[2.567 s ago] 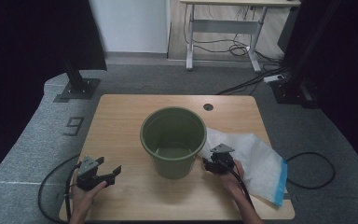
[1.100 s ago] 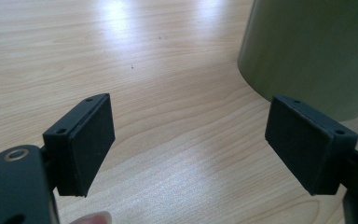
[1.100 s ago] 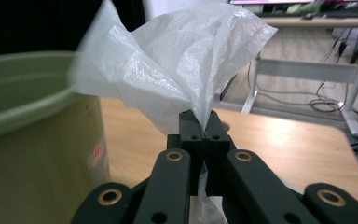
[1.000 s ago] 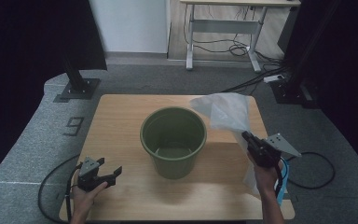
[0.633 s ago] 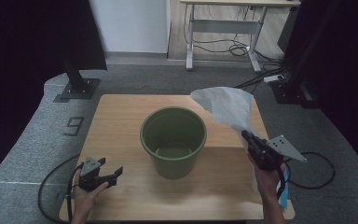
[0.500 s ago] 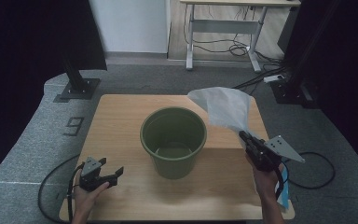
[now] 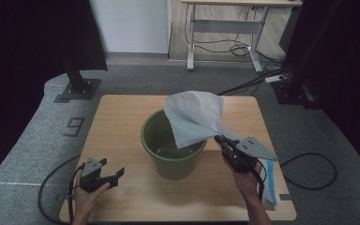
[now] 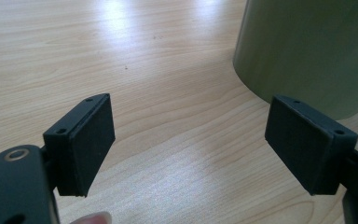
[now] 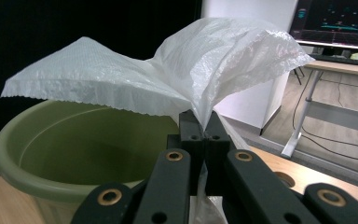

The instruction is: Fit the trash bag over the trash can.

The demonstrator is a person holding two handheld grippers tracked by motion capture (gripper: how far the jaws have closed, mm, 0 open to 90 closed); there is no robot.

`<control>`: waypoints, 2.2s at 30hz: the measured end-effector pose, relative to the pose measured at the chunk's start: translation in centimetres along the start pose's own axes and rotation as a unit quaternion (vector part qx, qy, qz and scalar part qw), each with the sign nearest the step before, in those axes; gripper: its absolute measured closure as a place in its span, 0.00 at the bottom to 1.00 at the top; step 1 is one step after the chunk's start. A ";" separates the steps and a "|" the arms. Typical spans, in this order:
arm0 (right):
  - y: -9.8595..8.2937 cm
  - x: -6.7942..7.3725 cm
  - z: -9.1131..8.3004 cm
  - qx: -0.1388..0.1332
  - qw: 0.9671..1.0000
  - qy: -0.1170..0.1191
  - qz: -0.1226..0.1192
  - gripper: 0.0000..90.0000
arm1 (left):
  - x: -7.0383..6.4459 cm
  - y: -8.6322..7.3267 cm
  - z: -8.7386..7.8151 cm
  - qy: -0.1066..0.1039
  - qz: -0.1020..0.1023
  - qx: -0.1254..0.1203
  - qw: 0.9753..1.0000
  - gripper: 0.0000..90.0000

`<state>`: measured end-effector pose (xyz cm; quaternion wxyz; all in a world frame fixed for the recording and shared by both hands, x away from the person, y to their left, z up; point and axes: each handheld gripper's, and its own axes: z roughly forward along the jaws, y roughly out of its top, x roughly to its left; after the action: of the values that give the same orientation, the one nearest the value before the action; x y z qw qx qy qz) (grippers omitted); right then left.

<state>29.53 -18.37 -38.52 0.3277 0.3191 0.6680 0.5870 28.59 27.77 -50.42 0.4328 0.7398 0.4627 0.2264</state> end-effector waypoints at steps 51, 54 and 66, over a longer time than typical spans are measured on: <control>-7.2 2.0 -3.7 0.068 0.997 0.017 0.028 0.30 | -0.1 -0.2 0.2 -0.004 -0.002 0.003 1.000 0.18; -8.7 1.6 -3.7 0.081 0.996 0.008 0.048 0.30 | -0.2 -0.2 0.2 -0.004 -0.003 0.003 1.000 0.18; -11.7 1.4 -2.5 0.120 0.991 -0.011 0.059 0.31 | -0.3 -0.1 0.3 -0.008 -0.004 0.003 1.000 0.18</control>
<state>26.17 -19.91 -50.04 0.2591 0.4014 0.7100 0.5173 28.62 27.35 -50.65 0.4353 0.7409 0.4629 0.2176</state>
